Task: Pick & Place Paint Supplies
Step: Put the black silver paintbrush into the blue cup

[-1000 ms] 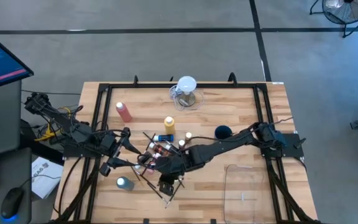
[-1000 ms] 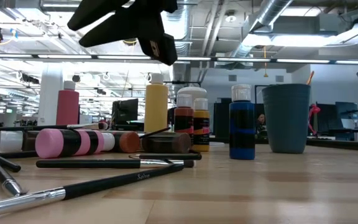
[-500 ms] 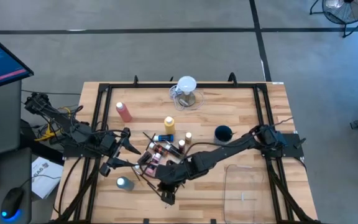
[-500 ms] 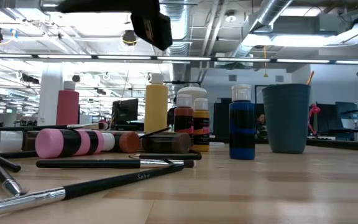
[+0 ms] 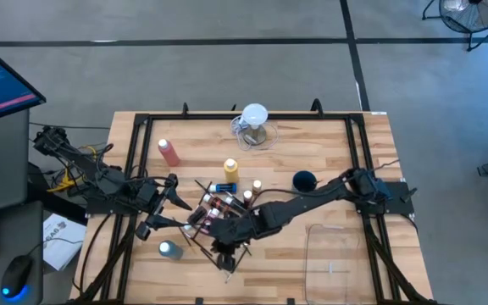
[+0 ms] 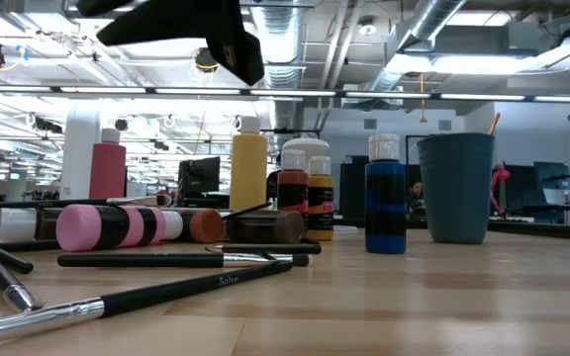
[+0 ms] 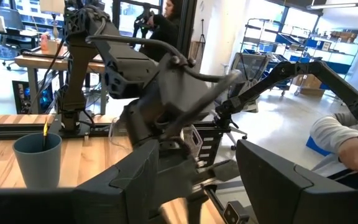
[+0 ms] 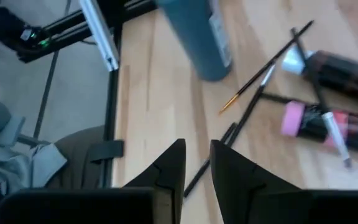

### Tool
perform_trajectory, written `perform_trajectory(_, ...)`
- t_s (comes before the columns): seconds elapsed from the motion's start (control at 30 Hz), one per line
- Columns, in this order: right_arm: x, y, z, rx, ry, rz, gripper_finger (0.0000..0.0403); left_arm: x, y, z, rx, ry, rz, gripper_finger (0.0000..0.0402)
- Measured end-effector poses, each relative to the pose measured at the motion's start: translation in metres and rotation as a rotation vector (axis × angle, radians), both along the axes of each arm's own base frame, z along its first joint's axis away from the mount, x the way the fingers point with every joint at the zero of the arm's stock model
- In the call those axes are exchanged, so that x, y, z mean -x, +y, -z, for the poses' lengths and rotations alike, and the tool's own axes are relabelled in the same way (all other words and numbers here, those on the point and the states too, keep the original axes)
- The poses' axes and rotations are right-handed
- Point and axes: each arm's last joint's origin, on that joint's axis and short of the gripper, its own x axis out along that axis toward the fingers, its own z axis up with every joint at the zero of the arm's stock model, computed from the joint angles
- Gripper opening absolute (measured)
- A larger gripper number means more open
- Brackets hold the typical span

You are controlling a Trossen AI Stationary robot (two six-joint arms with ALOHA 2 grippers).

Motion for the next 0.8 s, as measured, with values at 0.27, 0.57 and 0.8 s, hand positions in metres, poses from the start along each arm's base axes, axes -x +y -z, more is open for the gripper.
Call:
perform_trajectory(0.27,0.016,0.008,0.019,0.07,0.151,-0.034,0.0067,0.0,0.0,0.0,0.001,-0.001,0.0,0.0204)
perform_trajectory(0.57,0.028,-0.01,0.045,0.043,0.356,0.14,0.0067,0.0,0.0,0.0,0.001,-0.003,0.0,0.0204)
perform_trajectory(0.8,0.039,-0.007,0.049,0.032,0.467,0.171,0.0067,0.0,0.0,0.0,0.001,-0.003,0.0,0.0204)
